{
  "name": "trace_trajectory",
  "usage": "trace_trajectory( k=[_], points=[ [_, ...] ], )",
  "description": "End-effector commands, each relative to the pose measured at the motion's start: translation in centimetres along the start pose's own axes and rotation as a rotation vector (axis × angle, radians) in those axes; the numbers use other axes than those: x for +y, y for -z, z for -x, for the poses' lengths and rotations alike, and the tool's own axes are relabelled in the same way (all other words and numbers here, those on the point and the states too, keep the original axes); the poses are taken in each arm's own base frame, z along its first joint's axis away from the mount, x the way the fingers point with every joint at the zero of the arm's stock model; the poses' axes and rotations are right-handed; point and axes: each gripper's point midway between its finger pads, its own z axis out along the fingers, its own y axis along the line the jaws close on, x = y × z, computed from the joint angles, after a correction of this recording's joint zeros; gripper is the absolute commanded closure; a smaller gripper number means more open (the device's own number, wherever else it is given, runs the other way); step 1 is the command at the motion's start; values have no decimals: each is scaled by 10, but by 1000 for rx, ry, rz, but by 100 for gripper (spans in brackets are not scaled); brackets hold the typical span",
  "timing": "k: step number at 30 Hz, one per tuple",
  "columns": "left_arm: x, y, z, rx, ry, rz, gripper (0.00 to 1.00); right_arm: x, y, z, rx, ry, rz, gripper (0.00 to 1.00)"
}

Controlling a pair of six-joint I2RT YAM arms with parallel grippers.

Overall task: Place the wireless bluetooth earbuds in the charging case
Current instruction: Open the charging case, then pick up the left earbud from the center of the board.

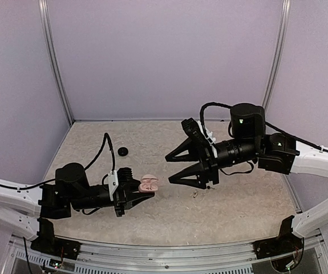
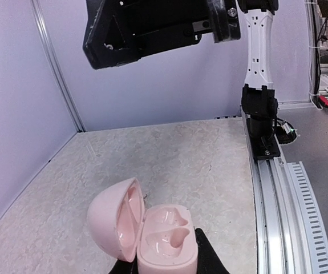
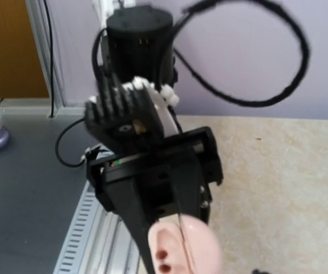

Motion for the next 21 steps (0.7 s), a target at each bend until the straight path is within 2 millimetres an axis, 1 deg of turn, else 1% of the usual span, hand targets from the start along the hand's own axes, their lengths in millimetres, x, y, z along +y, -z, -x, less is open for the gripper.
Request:
trace_trajectory(
  k=[1, 3, 4, 6, 8, 12, 18, 20, 21],
  points=[
    [11, 11, 12, -82, 65, 25, 91, -30, 19, -14, 16, -65, -95, 36],
    [13, 14, 9, -83, 78, 32, 91, -58, 30, -36, 73, -140, -183, 38],
    [13, 15, 8, -82, 83, 35, 91, -75, 37, -51, 106, -189, -229, 39],
    [14, 16, 6, -81, 94, 40, 91, -102, 51, -84, 181, -287, -306, 42],
    [15, 18, 4, -82, 108, 50, 91, -120, 60, -119, 255, -388, -384, 44],
    [15, 22, -1, -80, 126, 66, 91, -130, 64, -160, 309, -495, -442, 49],
    [17, 22, -3, -81, 128, 76, 91, -137, 57, -225, 443, -609, -450, 59],
    [15, 20, -6, -72, 128, 72, 91, -138, 54, -244, 488, -640, -446, 64],
    [15, 19, -8, -68, 127, 69, 91, -139, 52, -251, 500, -650, -443, 65]
  ],
)
